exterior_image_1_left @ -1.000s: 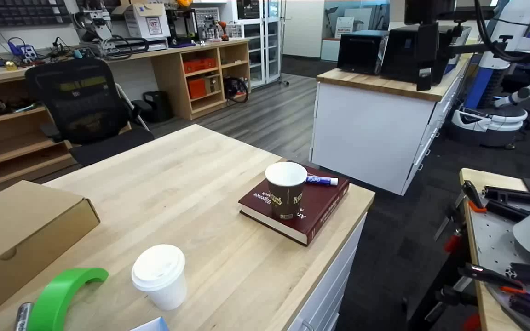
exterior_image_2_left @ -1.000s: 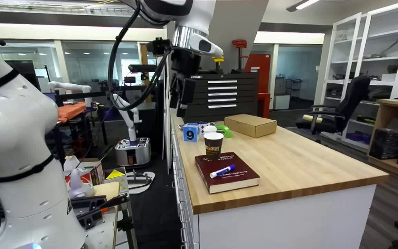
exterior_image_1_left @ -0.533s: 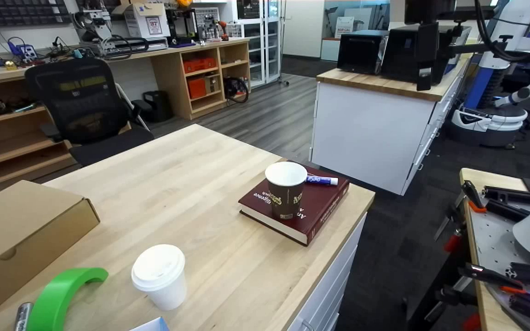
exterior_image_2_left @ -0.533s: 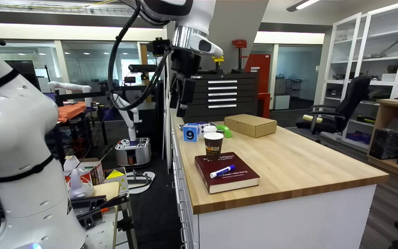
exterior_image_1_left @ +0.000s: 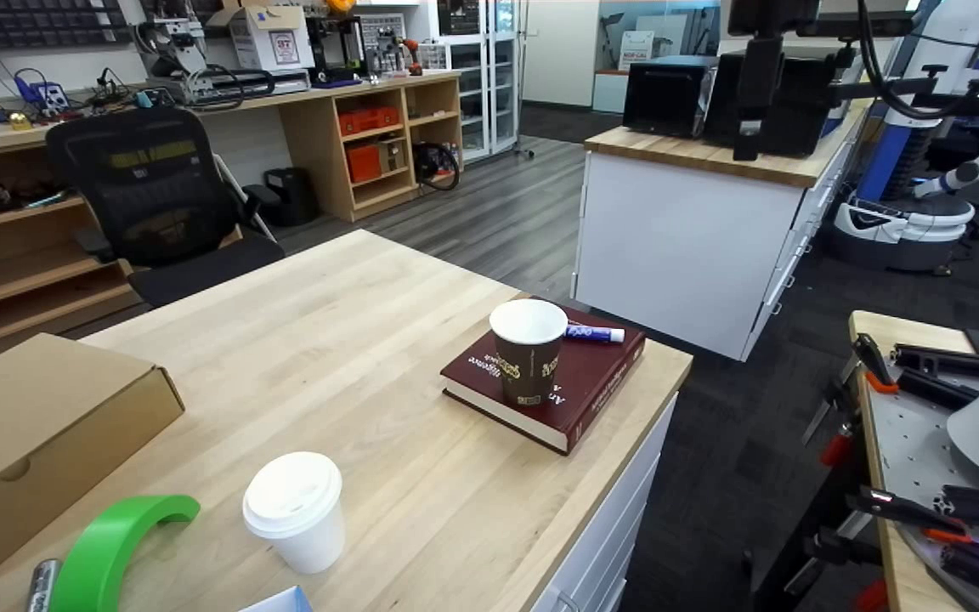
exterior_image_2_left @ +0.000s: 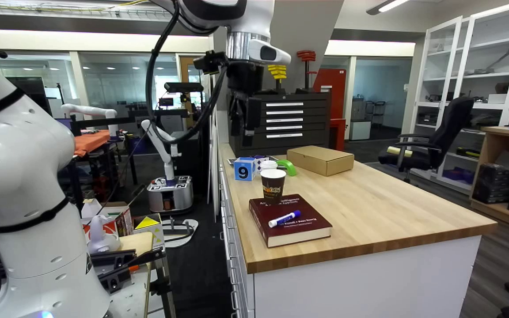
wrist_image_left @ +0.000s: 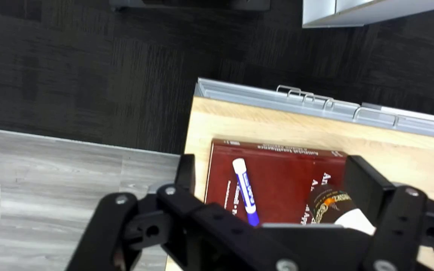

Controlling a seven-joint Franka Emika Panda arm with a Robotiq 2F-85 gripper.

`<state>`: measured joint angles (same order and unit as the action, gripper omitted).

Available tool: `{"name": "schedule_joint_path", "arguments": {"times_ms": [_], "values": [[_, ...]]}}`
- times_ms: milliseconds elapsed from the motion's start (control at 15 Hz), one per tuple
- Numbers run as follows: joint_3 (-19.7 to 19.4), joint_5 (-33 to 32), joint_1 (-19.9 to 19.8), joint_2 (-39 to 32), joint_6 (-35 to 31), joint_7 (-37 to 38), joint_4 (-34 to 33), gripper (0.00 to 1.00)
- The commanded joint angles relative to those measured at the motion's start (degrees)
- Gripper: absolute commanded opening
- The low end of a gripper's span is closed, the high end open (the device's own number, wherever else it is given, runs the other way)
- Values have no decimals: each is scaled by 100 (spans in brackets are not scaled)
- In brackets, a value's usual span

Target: Put the marker in the cup

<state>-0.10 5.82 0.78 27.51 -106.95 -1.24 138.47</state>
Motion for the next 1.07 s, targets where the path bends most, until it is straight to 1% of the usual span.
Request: {"name": "schedule_joint_path", "arguments": {"times_ms": [0,200,467,733,1000], "values": [[116,-59,1,122,-1097,105,271,100],[217,-138,1,8,-2007,182,424,100],[369,-284,-22,-356,-2888,367,547,100],[515,-497,-38,-932,-3358,647,464,100],[609,-801,-35,-1434,-3504,940,331,100]]}}
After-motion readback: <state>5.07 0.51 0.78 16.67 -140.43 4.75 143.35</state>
